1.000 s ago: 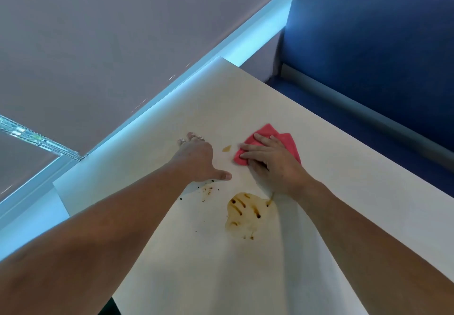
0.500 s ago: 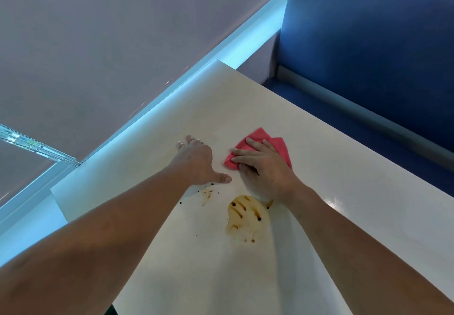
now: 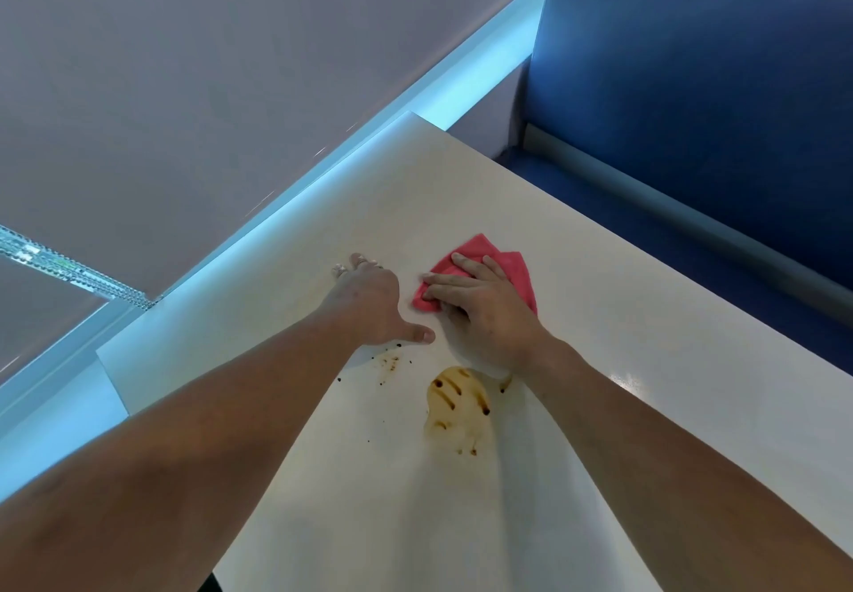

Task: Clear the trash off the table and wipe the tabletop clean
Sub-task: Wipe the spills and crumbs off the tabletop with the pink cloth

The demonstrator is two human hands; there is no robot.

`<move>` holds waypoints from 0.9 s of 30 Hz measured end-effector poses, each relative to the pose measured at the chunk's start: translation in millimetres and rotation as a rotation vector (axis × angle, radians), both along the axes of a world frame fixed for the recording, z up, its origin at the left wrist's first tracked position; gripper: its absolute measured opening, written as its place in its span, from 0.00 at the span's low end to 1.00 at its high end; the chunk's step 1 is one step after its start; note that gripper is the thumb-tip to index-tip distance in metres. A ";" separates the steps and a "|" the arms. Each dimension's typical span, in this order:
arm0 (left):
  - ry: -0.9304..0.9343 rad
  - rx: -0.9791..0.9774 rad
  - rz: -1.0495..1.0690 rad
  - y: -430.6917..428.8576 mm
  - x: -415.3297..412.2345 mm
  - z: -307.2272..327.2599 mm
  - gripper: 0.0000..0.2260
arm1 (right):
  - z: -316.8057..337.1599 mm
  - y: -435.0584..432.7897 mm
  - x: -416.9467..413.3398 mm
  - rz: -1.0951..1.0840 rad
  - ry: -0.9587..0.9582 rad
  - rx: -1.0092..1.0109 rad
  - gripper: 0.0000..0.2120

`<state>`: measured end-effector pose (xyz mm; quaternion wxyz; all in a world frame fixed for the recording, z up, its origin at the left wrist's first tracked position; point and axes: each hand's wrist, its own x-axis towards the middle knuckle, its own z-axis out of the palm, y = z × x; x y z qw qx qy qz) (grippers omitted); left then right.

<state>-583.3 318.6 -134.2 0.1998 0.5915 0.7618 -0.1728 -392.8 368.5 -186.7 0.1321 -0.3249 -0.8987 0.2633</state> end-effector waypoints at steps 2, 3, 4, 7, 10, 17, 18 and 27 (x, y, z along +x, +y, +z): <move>0.001 -0.007 0.003 -0.9 0.3 -0.1 0.42 | -3.7 -0.2 17.0 0.024 -0.023 0.018 0.18; 0.002 -0.011 0.001 -1.0 0.7 -0.6 0.42 | -5.3 1.8 24.4 0.020 -0.032 0.022 0.17; -0.003 -0.008 0.004 -1.1 1.0 -1.1 0.42 | -6.1 5.4 28.6 0.004 -0.035 0.021 0.17; -0.021 0.002 0.022 -1.3 2.3 0.8 0.38 | -0.8 21.1 18.6 -0.112 -0.039 -0.006 0.17; -0.022 -0.005 0.030 -2.1 2.9 4.7 0.38 | 7.2 27.1 -9.5 -0.183 -0.060 -0.043 0.18; -0.037 0.031 0.079 -5.5 3.3 7.3 0.46 | 3.7 -4.1 2.4 -0.023 -0.012 -0.028 0.19; -0.045 0.042 0.099 -8.9 4.8 8.3 0.51 | 3.1 -3.1 12.8 -0.026 -0.014 -0.026 0.18; -0.131 0.372 0.386 -113.1 -80.9 15.4 0.44 | 6.9 8.0 27.0 -0.151 -0.099 0.000 0.17</move>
